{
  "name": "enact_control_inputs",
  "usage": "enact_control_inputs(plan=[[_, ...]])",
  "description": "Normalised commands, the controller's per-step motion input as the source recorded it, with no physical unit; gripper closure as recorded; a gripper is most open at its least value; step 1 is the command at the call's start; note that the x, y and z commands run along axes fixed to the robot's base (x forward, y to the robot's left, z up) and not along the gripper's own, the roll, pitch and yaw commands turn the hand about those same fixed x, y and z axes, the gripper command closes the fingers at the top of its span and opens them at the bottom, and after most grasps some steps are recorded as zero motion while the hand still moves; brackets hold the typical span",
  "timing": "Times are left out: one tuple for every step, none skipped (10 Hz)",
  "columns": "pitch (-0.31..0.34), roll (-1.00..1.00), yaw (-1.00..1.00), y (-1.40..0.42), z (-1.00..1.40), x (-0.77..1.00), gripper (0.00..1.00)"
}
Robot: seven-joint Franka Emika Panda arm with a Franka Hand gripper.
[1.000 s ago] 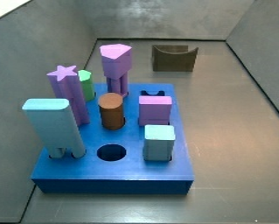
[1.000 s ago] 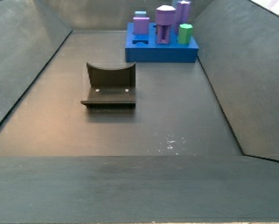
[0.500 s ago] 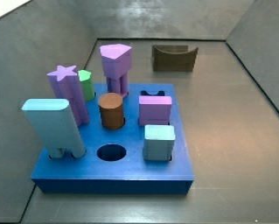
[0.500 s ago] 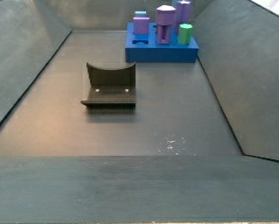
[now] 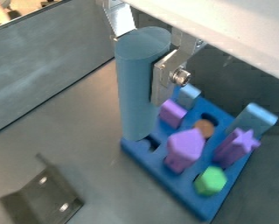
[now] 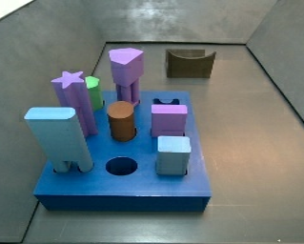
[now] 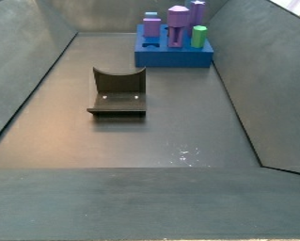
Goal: Pick up the oval object. Move up. Move to above the board. Insert the oval object.
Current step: Move to above the board, then insert the oval object.
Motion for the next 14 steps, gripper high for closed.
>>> enact_control_inputs(plan=[[0.053,0.00,0.01,-1.00,0.08,-0.01,1.00],[0.067,0.00,0.01,-1.00,0.08,0.02,1.00],[0.089,0.00,0.01,-0.66,0.06,0.05,1.00],[0.101,0.01,0.01,-0.41,0.04,0.05,1.00],[0.106,0.01,0.01,-0.29,0.04,0.05,1.00],[-0.134,-0.04,-1.00,-0.06,-0.38,0.00,1.00],[-0.184,-0.05,-0.98,-0.09,-0.43,0.00,1.00],[-0.210,-0.05,-0.95,-0.12,-0.45,-0.02,1.00],[-0.301,-0.05,-0.83,-0.27,-0.52,-0.09,1.00],[-0.297,0.00,-0.61,-0.58,-0.68,-0.10,1.00],[-0.094,0.05,-0.44,-0.87,-0.53,0.00,1.00],[-0.086,0.05,-0.44,-0.87,-0.52,0.00,1.00],[-0.081,0.05,-0.45,-0.86,-0.51,0.00,1.00],[-0.043,0.01,-0.74,-0.52,-0.40,0.00,1.00]])
